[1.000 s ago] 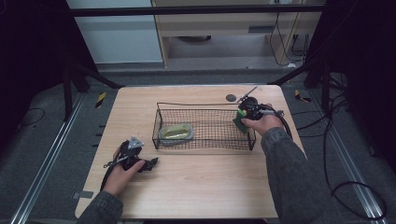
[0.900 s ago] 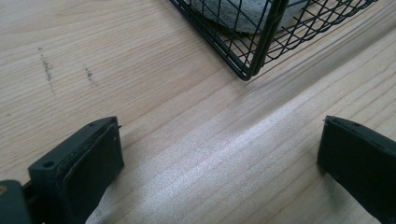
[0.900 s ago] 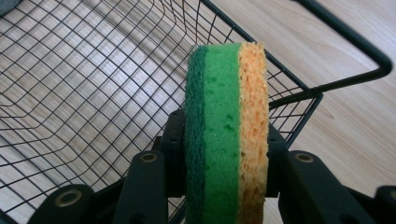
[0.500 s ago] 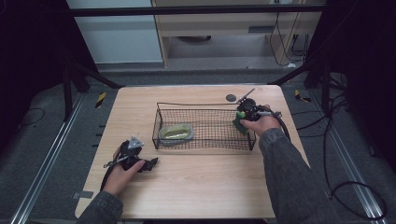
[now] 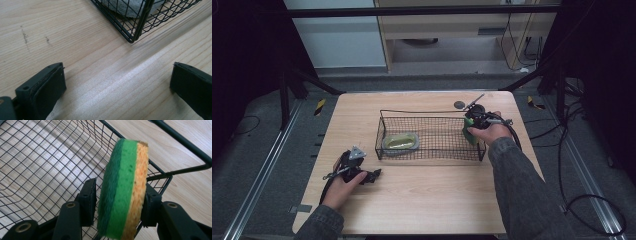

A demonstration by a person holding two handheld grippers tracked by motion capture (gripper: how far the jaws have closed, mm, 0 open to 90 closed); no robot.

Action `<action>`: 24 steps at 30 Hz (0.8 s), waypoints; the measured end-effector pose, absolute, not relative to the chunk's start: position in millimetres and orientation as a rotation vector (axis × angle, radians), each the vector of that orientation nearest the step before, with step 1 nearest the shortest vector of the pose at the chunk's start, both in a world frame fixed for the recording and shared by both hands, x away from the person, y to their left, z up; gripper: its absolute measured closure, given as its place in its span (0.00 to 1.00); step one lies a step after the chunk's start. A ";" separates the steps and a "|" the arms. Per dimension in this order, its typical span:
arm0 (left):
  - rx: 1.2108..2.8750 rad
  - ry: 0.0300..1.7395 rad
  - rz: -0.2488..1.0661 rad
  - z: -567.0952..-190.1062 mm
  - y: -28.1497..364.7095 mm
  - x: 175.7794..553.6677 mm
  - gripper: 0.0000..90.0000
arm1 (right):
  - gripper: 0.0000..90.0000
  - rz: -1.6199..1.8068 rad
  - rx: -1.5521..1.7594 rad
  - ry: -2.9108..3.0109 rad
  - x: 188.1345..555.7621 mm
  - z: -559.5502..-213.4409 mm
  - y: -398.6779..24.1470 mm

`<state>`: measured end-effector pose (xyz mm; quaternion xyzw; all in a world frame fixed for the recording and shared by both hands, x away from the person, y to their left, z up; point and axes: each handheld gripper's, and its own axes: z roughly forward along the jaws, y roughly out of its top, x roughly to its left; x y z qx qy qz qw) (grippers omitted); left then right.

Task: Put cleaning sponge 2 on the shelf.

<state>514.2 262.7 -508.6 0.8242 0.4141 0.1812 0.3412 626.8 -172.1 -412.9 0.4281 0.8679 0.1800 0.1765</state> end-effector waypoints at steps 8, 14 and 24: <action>2.145 1.076 0.471 -508.6 262.7 514.3 0.00 | 0.62 0.526 1.209 2.449 623.1 -406.6 -174.7; 2.145 1.076 0.471 -508.6 262.8 514.3 0.00 | 0.62 0.551 1.198 2.446 618.5 -400.7 -175.5; 2.146 1.074 0.471 -508.6 262.8 514.4 0.00 | 0.62 0.587 1.155 2.478 608.2 -396.1 -164.5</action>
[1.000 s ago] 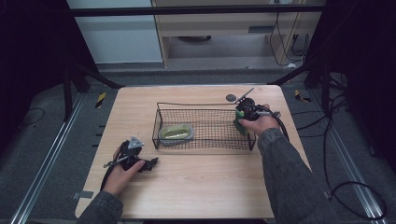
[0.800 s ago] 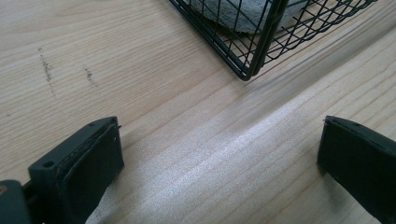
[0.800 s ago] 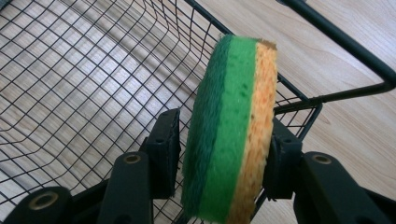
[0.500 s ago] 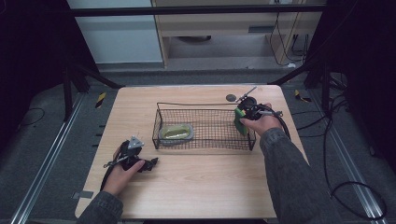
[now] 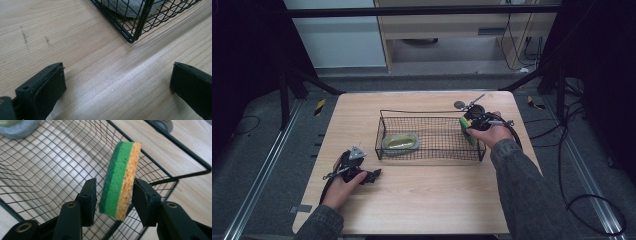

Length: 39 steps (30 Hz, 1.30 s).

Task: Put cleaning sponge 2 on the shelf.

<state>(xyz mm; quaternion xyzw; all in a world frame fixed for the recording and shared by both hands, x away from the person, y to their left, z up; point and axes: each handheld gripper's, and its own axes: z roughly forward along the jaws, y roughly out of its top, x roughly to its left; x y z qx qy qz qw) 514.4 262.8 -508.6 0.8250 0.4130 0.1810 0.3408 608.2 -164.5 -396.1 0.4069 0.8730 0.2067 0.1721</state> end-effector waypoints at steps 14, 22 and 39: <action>2.151 1.072 0.471 -508.4 263.1 514.5 0.00 | 0.61 0.618 1.159 2.506 602.4 -400.2 -157.2; 2.151 1.072 0.471 -508.4 263.1 514.5 0.00 | 0.51 0.656 1.185 2.518 595.9 -397.0 -158.0; 2.152 1.072 0.471 -508.4 263.1 514.5 0.00 | 0.19 0.747 1.216 2.392 572.3 -382.1 -175.3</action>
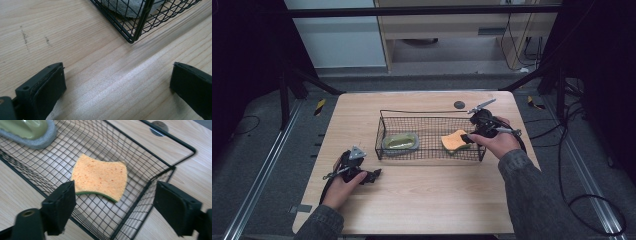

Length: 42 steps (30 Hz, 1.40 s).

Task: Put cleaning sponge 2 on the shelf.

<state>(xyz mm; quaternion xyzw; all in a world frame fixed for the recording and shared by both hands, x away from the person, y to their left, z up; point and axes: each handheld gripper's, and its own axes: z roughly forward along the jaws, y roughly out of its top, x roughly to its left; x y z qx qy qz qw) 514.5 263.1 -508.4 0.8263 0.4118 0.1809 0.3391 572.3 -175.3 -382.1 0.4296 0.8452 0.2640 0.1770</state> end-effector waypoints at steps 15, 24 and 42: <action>2.152 1.072 0.471 -508.4 262.9 515.0 0.00 | 0.08 0.924 1.324 2.197 529.2 -386.6 -227.7; 2.149 1.074 0.472 -508.5 262.5 515.7 0.00 | 0.12 0.959 1.353 2.153 504.2 -413.3 -254.3; 2.147 1.079 0.474 -508.5 262.3 516.6 0.00 | 0.10 0.894 1.509 2.110 506.1 -479.6 -275.1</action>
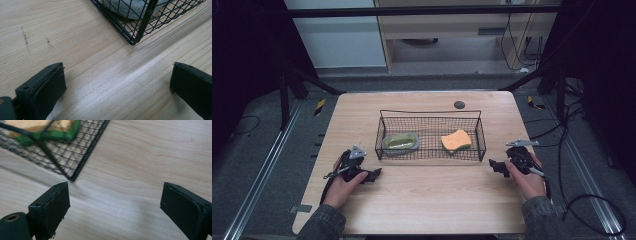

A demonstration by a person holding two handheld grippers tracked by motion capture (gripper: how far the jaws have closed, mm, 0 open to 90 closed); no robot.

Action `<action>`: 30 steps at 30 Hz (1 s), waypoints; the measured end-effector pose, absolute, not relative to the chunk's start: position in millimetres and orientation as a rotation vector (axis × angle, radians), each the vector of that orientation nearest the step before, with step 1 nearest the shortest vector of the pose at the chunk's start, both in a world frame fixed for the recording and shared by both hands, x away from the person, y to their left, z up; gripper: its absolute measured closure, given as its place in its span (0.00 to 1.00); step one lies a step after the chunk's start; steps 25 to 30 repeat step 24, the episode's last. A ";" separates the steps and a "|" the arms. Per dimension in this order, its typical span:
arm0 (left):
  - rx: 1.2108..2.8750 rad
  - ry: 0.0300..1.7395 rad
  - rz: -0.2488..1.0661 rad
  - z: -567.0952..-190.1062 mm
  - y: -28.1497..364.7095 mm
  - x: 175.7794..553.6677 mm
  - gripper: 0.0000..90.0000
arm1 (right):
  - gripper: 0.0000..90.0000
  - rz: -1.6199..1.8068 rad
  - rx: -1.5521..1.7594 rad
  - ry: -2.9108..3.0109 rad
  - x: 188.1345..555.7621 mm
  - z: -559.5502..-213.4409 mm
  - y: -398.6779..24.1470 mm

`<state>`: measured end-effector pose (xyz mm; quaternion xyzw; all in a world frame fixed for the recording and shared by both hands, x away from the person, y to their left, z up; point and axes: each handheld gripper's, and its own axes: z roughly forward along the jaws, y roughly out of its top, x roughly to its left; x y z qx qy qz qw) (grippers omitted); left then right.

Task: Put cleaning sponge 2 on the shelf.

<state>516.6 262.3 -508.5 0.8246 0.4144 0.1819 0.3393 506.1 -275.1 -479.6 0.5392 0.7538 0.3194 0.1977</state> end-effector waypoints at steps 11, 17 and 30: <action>2.144 1.084 0.475 -508.5 262.0 517.1 0.00 | 0.09 0.893 1.647 2.011 532.5 -502.5 -283.3; 2.144 1.084 0.474 -508.5 262.0 517.1 0.00 | 0.07 0.891 1.604 1.950 531.2 -508.8 -280.6; 2.144 1.084 0.474 -508.5 262.1 517.1 0.00 | 0.03 0.835 1.569 1.943 531.4 -512.0 -276.0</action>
